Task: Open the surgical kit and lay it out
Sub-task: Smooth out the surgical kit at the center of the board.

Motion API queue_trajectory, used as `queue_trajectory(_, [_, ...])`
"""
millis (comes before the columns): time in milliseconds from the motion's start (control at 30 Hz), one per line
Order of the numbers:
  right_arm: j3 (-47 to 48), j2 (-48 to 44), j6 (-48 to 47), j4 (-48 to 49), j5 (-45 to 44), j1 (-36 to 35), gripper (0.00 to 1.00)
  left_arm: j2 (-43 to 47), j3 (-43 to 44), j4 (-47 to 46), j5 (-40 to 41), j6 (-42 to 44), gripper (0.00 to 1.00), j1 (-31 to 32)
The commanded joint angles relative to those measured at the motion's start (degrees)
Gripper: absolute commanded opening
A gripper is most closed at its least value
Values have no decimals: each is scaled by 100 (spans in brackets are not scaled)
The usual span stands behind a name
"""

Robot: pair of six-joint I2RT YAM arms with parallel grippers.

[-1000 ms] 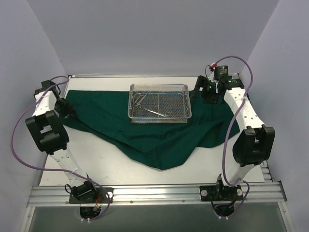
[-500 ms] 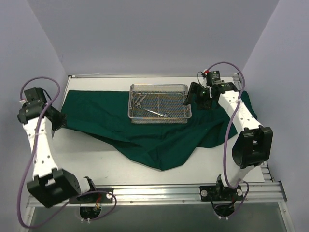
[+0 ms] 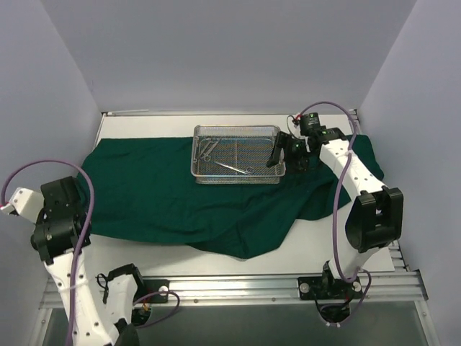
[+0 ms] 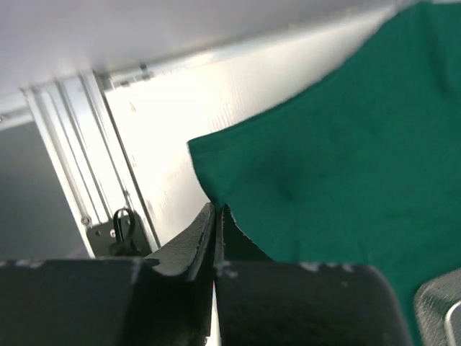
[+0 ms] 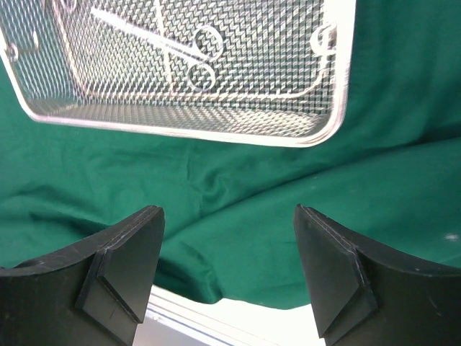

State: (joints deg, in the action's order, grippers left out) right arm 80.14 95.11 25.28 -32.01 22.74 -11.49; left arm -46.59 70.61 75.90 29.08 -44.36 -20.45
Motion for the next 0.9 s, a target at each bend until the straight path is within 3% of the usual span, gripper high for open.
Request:
queue_trajectory(0, [-138,-388,-6,19,90,-170,74,430,453,970,1395,-512,8,207])
queue_trajectory(33, [-182,-423,12,45,168,-178,74,457,480,1066,1555,-773,20,251])
queue_trajectory(67, [-261,-467,38,115,187,-179,74,466,498,1207,1687,-898,59,295])
queue_trajectory(200, [-297,-564,152,178,196,-170,74,292,410,813,1366,-610,96,331])
queue_trajectory(300, [-175,-722,241,108,99,-117,74,-59,427,488,882,-434,94,322])
queue_trajectory(433, [-191,-1064,355,-77,-33,233,76,-736,515,-459,-740,425,94,313])
queue_trajectory(500, [-235,-1143,338,-288,-77,620,75,-1200,445,-952,-1603,760,99,313])
queue_trajectory(533, [-262,-1240,329,-375,-173,734,75,-1386,393,-1450,-2051,988,84,339])
queue_trajectory(567, [-271,-1275,303,-463,-356,944,75,-1571,279,-1673,-2873,1017,78,348])
queue_trajectory(667, [-271,-1302,294,-543,-735,1157,74,-2737,304,-2175,-3819,938,68,497])
queue_trajectory(867, [-166,-793,118,-403,-1272,2106,71,-4356,1147,-2492,-4024,1105,68,1007])
